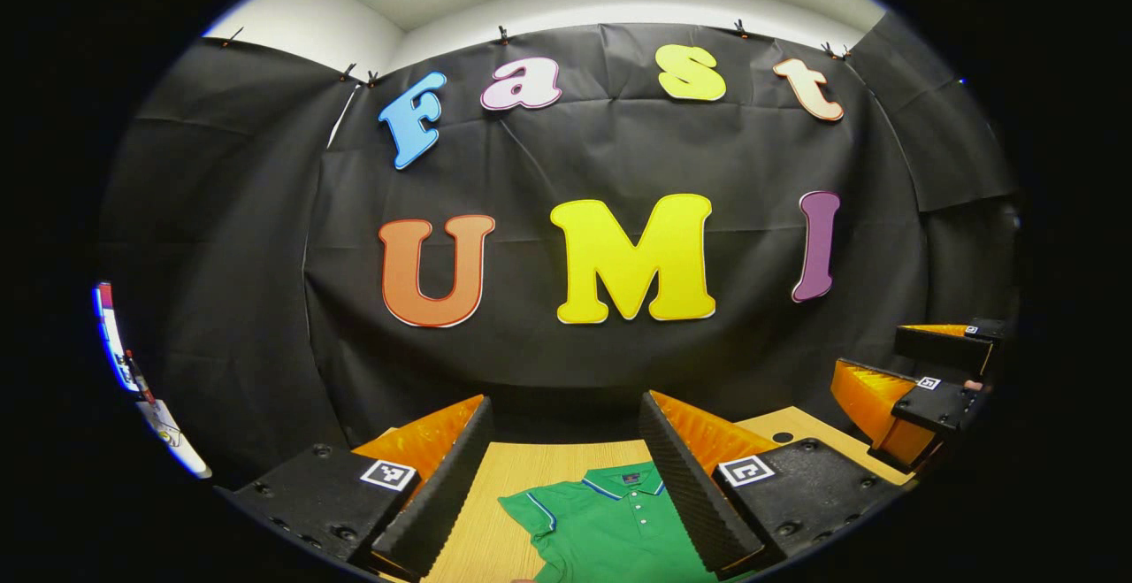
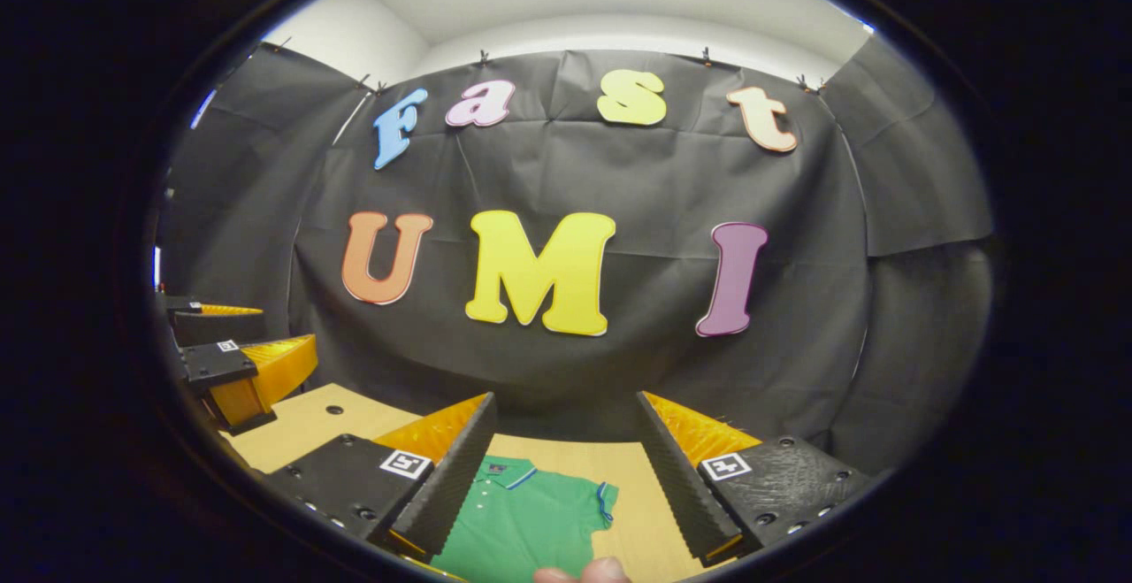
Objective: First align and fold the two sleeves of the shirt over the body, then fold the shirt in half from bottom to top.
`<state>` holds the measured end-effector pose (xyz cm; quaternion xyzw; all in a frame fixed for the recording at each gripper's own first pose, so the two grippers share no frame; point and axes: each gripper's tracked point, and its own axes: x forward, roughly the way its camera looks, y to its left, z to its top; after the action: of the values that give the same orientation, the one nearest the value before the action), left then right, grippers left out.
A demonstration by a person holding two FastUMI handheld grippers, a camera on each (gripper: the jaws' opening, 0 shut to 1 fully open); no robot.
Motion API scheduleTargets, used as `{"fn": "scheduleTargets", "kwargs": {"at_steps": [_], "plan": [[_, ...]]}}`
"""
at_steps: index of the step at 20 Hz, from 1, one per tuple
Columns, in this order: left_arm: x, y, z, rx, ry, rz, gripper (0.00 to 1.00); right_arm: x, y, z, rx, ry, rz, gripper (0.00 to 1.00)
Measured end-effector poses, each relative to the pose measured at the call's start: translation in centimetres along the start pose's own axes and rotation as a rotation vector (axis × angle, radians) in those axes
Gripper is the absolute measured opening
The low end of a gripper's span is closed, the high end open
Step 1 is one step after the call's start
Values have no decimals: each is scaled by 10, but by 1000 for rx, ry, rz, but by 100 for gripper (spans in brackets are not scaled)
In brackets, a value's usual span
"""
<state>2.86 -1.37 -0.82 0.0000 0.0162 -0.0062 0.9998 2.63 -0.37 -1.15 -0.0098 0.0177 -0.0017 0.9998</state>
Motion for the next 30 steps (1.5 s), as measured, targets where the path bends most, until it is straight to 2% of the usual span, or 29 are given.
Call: {"fn": "scheduleTargets", "kwargs": {"at_steps": [8, 14, 24, 30], "plan": [[3, -3, -1, -3, 1, -2, 100, 7, -11, -16, 3, 42, -12, 95], [6, -9, 1, 20, 4, -7, 100, 32, -37, -69, -18, 167, -14, 95], [16, -10, -12, 4, 56, 43, 100, 114, -72, -238, -12, 563, 26, 96], [24, -5, -15, 10, 72, 86, 100, 167, -78, -319, 32, 719, 1, 96]]}}
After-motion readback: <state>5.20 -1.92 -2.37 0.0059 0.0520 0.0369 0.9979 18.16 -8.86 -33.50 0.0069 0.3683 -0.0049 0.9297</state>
